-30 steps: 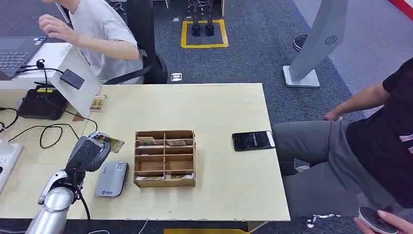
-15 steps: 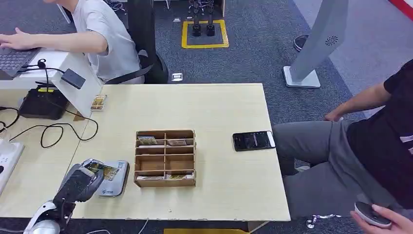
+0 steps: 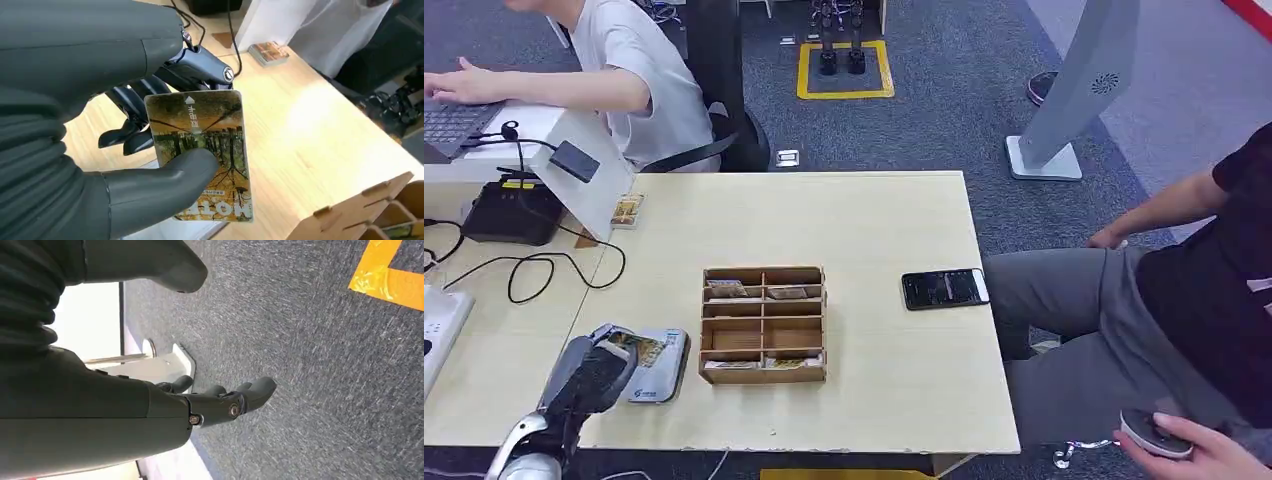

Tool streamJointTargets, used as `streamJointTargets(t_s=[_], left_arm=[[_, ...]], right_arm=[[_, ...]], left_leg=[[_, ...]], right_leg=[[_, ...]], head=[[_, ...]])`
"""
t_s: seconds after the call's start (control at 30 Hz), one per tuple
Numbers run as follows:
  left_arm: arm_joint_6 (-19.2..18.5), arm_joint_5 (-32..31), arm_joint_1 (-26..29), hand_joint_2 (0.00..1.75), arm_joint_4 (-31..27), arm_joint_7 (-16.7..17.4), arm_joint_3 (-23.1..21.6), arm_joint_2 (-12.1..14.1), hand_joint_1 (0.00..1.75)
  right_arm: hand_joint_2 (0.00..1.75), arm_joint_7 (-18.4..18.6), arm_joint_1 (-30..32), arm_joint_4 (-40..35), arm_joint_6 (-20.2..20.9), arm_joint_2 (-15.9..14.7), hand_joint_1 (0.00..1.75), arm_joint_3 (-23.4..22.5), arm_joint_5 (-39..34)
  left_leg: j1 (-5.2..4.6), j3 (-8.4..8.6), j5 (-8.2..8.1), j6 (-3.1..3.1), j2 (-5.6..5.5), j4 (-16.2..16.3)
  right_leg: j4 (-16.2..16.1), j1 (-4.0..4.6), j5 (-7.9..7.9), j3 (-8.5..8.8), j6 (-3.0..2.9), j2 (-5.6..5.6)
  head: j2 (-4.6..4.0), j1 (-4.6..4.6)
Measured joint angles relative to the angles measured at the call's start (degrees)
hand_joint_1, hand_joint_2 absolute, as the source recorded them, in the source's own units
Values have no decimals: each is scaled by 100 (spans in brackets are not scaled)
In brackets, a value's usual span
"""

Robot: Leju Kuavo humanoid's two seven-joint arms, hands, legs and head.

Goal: Pass the card to the sensor for recognition and then transmit it.

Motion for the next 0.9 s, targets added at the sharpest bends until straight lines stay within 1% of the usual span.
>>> streamJointTargets(t_s=[0.13, 0.2, 0.57, 0.9], left_arm=[[219, 6, -203, 175, 74, 107, 0, -138, 175], [243, 11, -288, 175, 127, 131, 0, -186, 175], [215, -13, -388, 175, 365, 181, 0, -300, 175], [180, -333, -384, 175, 533, 287, -52, -333, 175]], right_arm=[[175, -35, -6, -15, -15, 4, 0, 0, 26], [175, -48, -15, -15, -15, 4, 0, 0, 54], [175, 0, -25, -15, -15, 7, 0, 0, 74], [175, -18, -25, -15, -13, 7, 0, -4, 116]], left_leg=[[0, 0, 1, 1, 0, 0], [0, 1, 1, 1, 1, 0], [0, 1, 1, 0, 1, 1], [0, 1, 1, 0, 1, 1]], right_leg=[[0, 0, 1, 1, 0, 0], [0, 0, 1, 2, -1, 0], [0, 0, 1, -1, 0, 2], [0, 0, 1, 0, 0, 1]], head=[[0, 2], [0, 2], [0, 2], [0, 2]])
